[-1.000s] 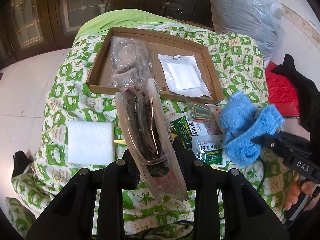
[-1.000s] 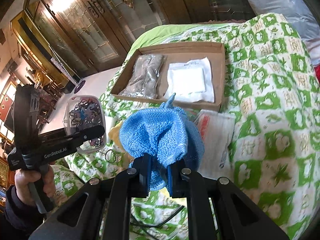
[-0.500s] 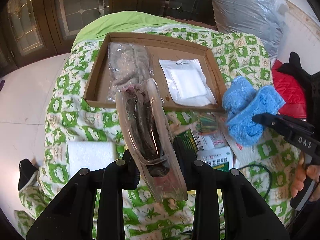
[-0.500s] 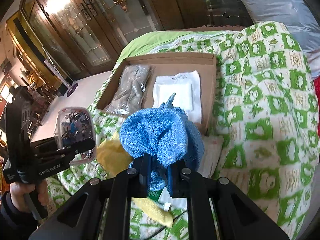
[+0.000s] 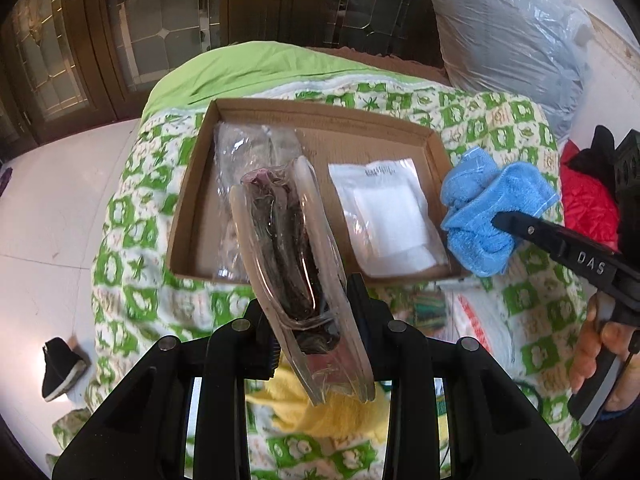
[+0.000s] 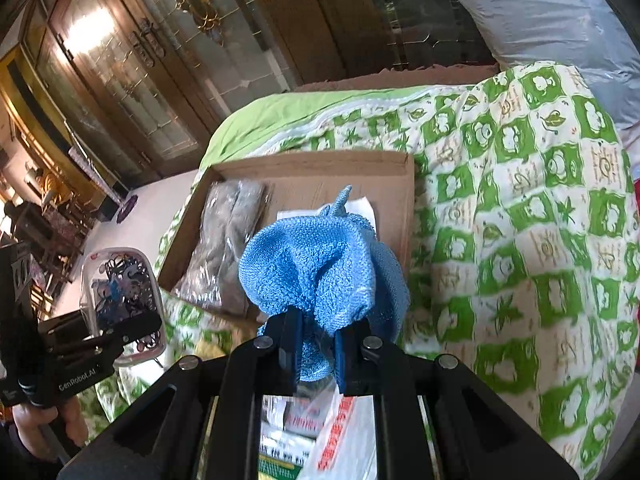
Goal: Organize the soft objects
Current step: 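Carry the pouch and blue towel up toward the cardboard tray, then lower the pouch and towel into the tray and open both grippers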
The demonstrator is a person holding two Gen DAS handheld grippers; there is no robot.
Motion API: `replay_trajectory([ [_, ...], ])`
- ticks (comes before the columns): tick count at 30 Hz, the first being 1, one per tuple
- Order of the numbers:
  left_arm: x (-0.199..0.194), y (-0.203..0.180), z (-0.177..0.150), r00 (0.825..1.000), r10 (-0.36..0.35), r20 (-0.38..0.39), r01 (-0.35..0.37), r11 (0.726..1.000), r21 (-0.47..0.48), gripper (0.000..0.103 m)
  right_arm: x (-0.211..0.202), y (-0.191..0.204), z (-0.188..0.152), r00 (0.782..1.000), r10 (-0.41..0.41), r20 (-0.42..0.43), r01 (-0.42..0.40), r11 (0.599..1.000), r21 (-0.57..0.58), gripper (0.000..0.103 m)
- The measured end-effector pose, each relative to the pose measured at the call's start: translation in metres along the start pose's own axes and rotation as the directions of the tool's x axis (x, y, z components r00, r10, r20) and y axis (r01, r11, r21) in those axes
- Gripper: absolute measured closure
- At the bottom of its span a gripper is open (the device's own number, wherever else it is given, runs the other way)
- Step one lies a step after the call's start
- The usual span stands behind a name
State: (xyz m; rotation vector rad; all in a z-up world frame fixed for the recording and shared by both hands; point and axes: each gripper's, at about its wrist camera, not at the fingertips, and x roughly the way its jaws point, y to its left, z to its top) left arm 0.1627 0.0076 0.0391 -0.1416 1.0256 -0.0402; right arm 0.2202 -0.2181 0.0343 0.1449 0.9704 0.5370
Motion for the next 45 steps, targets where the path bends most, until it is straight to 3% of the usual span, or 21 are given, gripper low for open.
replay_trajectory([
  [8, 0.02, -0.005, 0.028, 1.0, -0.023, 0.007, 0.024, 0.999, -0.035, 0.074, 0.025, 0.001, 0.006, 1.0, 0.007, -0.007, -0.007, 1.0, 0.003, 0.092],
  [15, 0.054, -0.022, 0.042, 1.0, -0.02, -0.014, 0.02, 1.0, -0.011, 0.074, 0.041, -0.007, 0.007, 1.0, 0.003, -0.025, -0.002, 1.0, 0.012, 0.092],
  [27, 0.11, -0.022, 0.039, 0.997, 0.001, -0.076, -0.002, 1.0, -0.013, 0.074, 0.068, -0.008, 0.008, 0.997, -0.008, -0.072, 0.007, 1.0, -0.015, 0.092],
  [35, 0.114, -0.017, 0.035, 0.998, -0.028, -0.06, 0.027, 0.999, -0.023, 0.073, 0.087, -0.01, 0.006, 0.992, -0.012, -0.125, 0.012, 1.0, 0.0, 0.091],
  [38, 0.114, -0.017, 0.034, 0.997, -0.017, -0.069, 0.015, 1.0, -0.022, 0.067, 0.085, -0.012, 0.005, 0.995, -0.005, -0.104, 0.006, 1.0, 0.007, 0.089],
  [39, 0.113, -0.018, 0.033, 0.998, 0.003, -0.066, -0.004, 1.0, -0.011, 0.059, 0.083, -0.012, 0.005, 0.996, -0.01, -0.09, 0.01, 1.0, 0.008, 0.089],
  [40, 0.111, -0.02, 0.034, 0.998, 0.02, -0.057, -0.02, 1.0, 0.002, 0.048, 0.082, -0.012, 0.004, 0.997, -0.017, -0.081, 0.018, 1.0, 0.004, 0.086],
  [42, 0.103, -0.021, 0.034, 0.999, 0.03, -0.03, -0.029, 0.999, 0.016, 0.039, 0.077, -0.013, 0.003, 0.998, -0.034, -0.056, 0.035, 0.999, 0.0, 0.074],
  [44, 0.097, -0.022, 0.035, 0.999, 0.032, -0.012, -0.032, 0.999, 0.017, 0.038, 0.073, -0.013, 0.003, 0.999, -0.041, -0.033, 0.041, 0.999, 0.001, 0.049],
  [45, 0.094, -0.022, 0.037, 0.999, 0.034, -0.005, -0.034, 0.999, 0.015, 0.038, 0.07, -0.013, 0.003, 0.999, -0.041, -0.022, 0.041, 0.999, 0.001, 0.047],
])
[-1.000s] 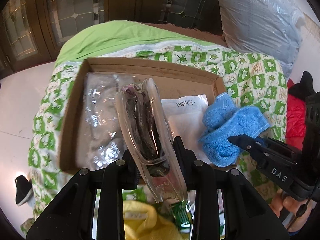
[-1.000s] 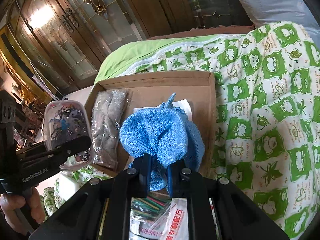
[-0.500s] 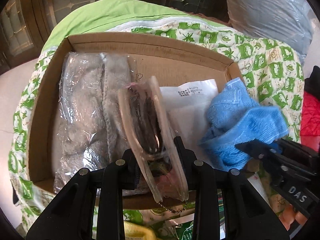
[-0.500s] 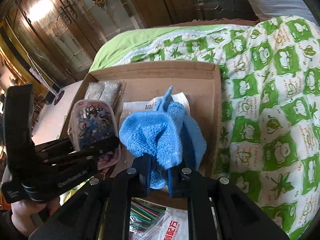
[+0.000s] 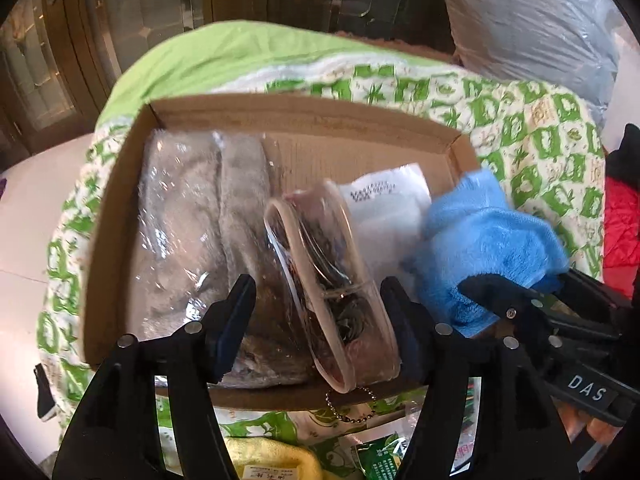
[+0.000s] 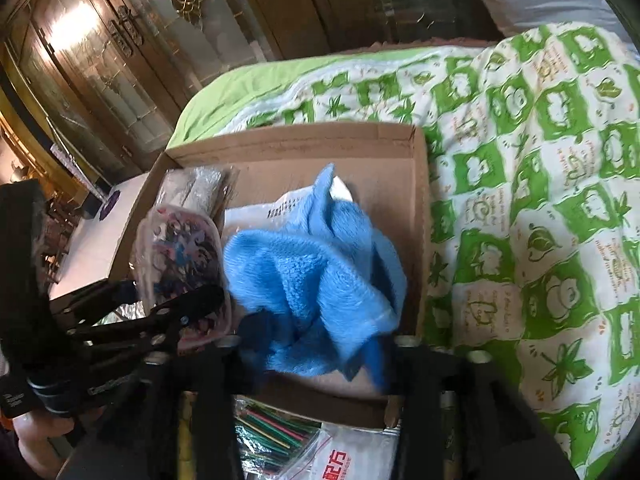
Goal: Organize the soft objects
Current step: 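Lower the pouch and towel into the tray and open both grippers, then grasp the yellow cloth with the left gripper while the right grasps the white sachet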
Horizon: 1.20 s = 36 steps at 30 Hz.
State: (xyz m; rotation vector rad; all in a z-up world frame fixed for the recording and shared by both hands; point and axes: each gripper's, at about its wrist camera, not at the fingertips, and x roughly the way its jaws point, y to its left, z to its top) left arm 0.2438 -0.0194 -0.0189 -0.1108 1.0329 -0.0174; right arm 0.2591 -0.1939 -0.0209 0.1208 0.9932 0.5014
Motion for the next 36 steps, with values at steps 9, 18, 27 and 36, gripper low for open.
replay_trajectory([
  [9, -0.029, 0.002, -0.014, 0.999, 0.004, 0.037, -0.004, 1.0, -0.001, 0.038, -0.02, -0.001, -0.006, 0.996, -0.02, 0.081, 0.022, 1.0, -0.015, 0.029],
  [18, -0.062, 0.019, -0.056, 0.998, 0.009, 0.058, -0.006, 0.999, -0.049, 0.038, -0.04, -0.004, -0.022, 0.992, -0.022, 0.121, 0.022, 1.0, 0.001, 0.026],
  [27, -0.079, 0.04, -0.119, 0.999, -0.013, 0.052, 0.02, 0.991, -0.133, 0.038, -0.058, -0.008, -0.048, 0.993, -0.015, 0.119, 0.009, 0.999, 0.052, 0.025],
  [36, -0.088, 0.026, -0.147, 0.998, -0.036, 0.051, 0.042, 0.993, -0.11, 0.038, -0.063, 0.003, -0.074, 0.998, -0.018, 0.065, 0.016, 0.999, 0.035, 0.025],
])
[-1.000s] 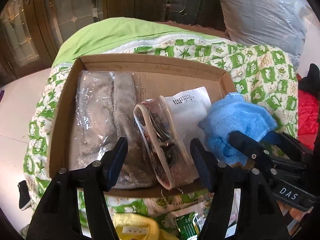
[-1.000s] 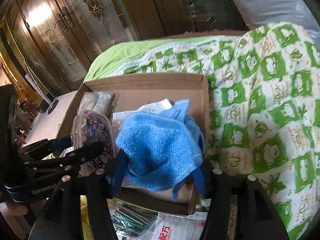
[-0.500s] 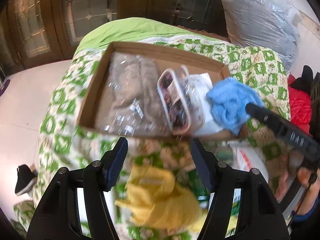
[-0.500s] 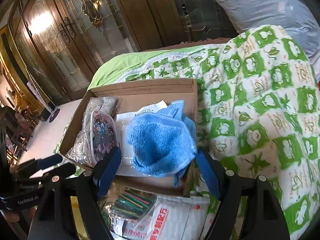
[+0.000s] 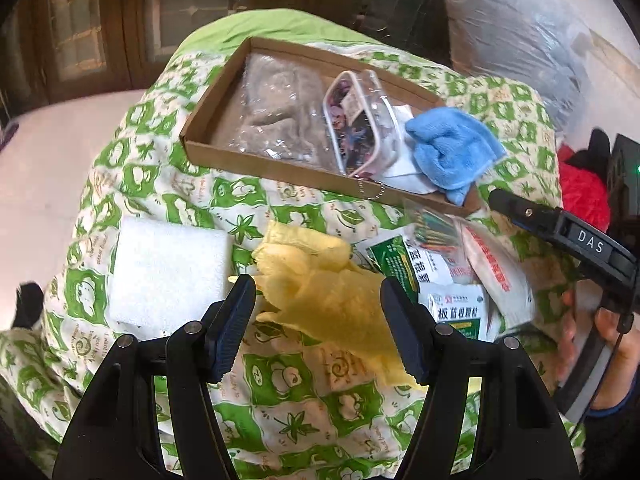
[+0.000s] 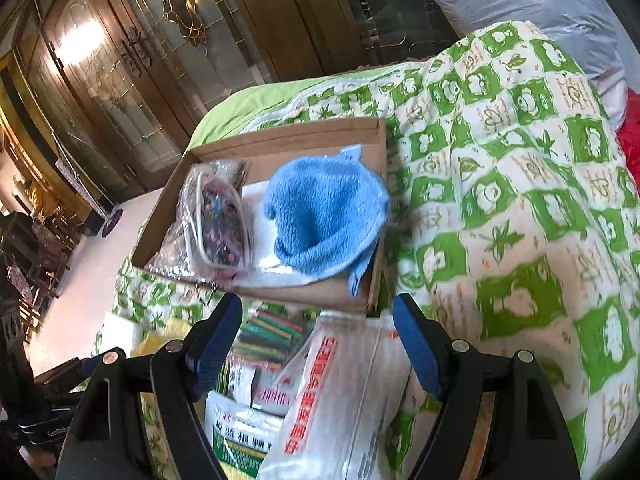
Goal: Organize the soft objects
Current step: 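Grasp the yellow cloth with the left gripper while the right grasps the white sachet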
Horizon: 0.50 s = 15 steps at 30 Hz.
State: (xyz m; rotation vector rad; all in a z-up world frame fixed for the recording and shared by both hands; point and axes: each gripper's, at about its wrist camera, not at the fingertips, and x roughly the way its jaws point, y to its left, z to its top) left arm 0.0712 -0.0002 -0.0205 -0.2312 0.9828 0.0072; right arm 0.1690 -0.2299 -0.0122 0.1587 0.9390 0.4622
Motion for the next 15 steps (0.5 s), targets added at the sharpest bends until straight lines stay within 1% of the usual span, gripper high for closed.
replay_trajectory([
  [5, -0.001, -0.008, -0.004, 1.0, -0.007, 0.0, 0.007, 0.999, 0.035, 0.038, 0.002, 0.001, -0.019, 0.996, 0.002, -0.09, -0.001, 1.0, 0.007, 0.025],
  [11, -0.002, -0.012, -0.009, 1.0, -0.01, 0.0, 0.01, 0.999, 0.041, 0.038, 0.007, 0.003, -0.032, 0.982, -0.105, -0.157, 0.103, 0.995, -0.015, 0.025],
  [15, -0.002, -0.015, -0.012, 1.0, -0.018, -0.005, 0.018, 0.999, 0.044, 0.038, 0.012, 0.001, -0.035, 0.97, -0.154, -0.19, 0.151, 0.988, -0.031, 0.026],
])
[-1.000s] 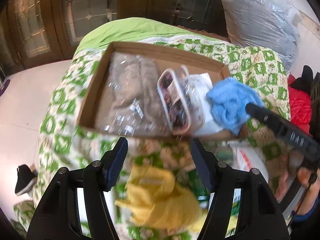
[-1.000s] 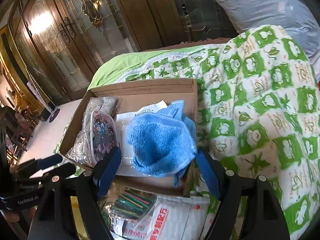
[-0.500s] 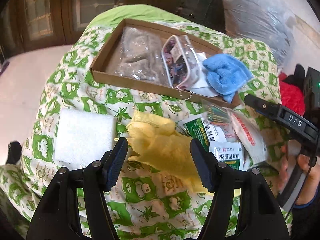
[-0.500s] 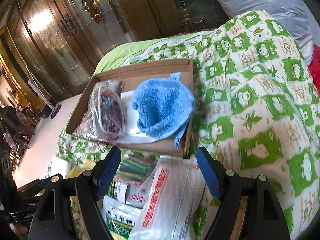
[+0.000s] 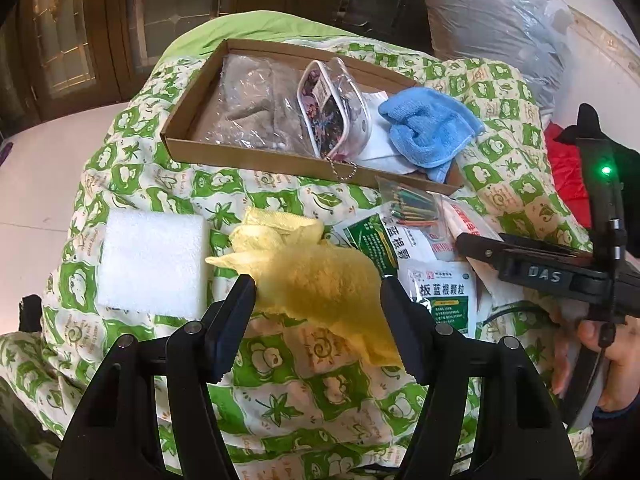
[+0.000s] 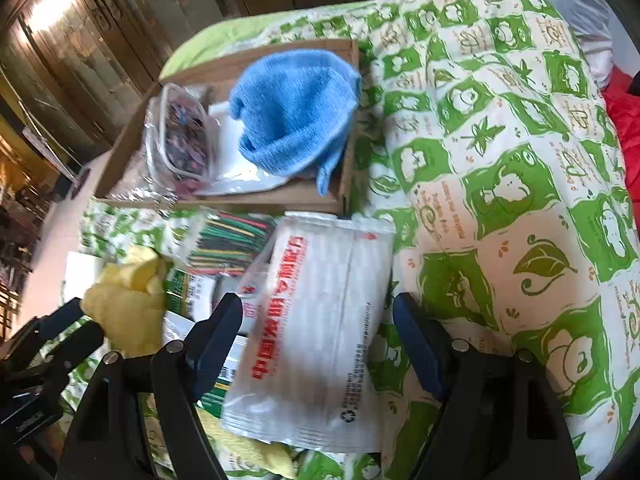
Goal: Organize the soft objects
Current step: 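Grasp the yellow cloth with the left gripper while the right grasps the white sachet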
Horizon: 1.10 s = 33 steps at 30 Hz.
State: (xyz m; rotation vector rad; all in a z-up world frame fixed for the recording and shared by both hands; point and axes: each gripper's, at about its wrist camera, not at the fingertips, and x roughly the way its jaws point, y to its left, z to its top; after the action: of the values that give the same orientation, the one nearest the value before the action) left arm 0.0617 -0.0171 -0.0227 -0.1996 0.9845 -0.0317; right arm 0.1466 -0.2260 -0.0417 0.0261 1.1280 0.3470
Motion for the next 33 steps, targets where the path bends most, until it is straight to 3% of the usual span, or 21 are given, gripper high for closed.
replay_trajectory([
  [3, 0.002, -0.005, -0.004, 1.0, -0.01, -0.013, 0.01, 1.0, 0.012, 0.038, 0.004, 0.002, -0.002, 0.999, -0.024, -0.022, 0.024, 1.0, -0.017, 0.03],
  [4, 0.002, -0.007, -0.005, 1.0, -0.012, -0.016, 0.012, 1.0, 0.015, 0.038, 0.005, 0.002, -0.002, 0.999, -0.029, -0.026, 0.028, 0.999, -0.016, 0.037],
  [8, 0.009, -0.014, -0.008, 0.999, -0.027, -0.045, 0.028, 0.999, 0.02, 0.038, 0.0, 0.001, -0.004, 1.0, 0.028, -0.008, -0.028, 0.999, -0.017, 0.051],
  [15, 0.024, -0.013, -0.003, 0.999, 0.003, -0.051, -0.006, 0.998, -0.062, 0.038, -0.004, 0.01, -0.005, 0.997, 0.078, 0.016, -0.077, 0.996, -0.041, 0.053],
  [20, 0.052, -0.008, -0.003, 0.989, 0.058, -0.137, -0.071, 0.993, -0.094, 0.038, -0.003, 0.013, -0.003, 0.996, 0.085, 0.022, -0.084, 0.996, -0.037, 0.053],
  [25, 0.048, 0.006, -0.002, 0.993, 0.006, -0.119, -0.025, 0.987, -0.16, 0.051, -0.009, 0.015, -0.002, 0.993, 0.101, 0.061, -0.099, 0.994, -0.043, 0.055],
  [33, 0.012, 0.005, -0.01, 0.996, -0.024, -0.09, 0.017, 0.996, -0.083, 0.055, -0.022, 0.014, -0.008, 0.989, 0.123, 0.079, -0.12, 0.992, -0.046, 0.056],
])
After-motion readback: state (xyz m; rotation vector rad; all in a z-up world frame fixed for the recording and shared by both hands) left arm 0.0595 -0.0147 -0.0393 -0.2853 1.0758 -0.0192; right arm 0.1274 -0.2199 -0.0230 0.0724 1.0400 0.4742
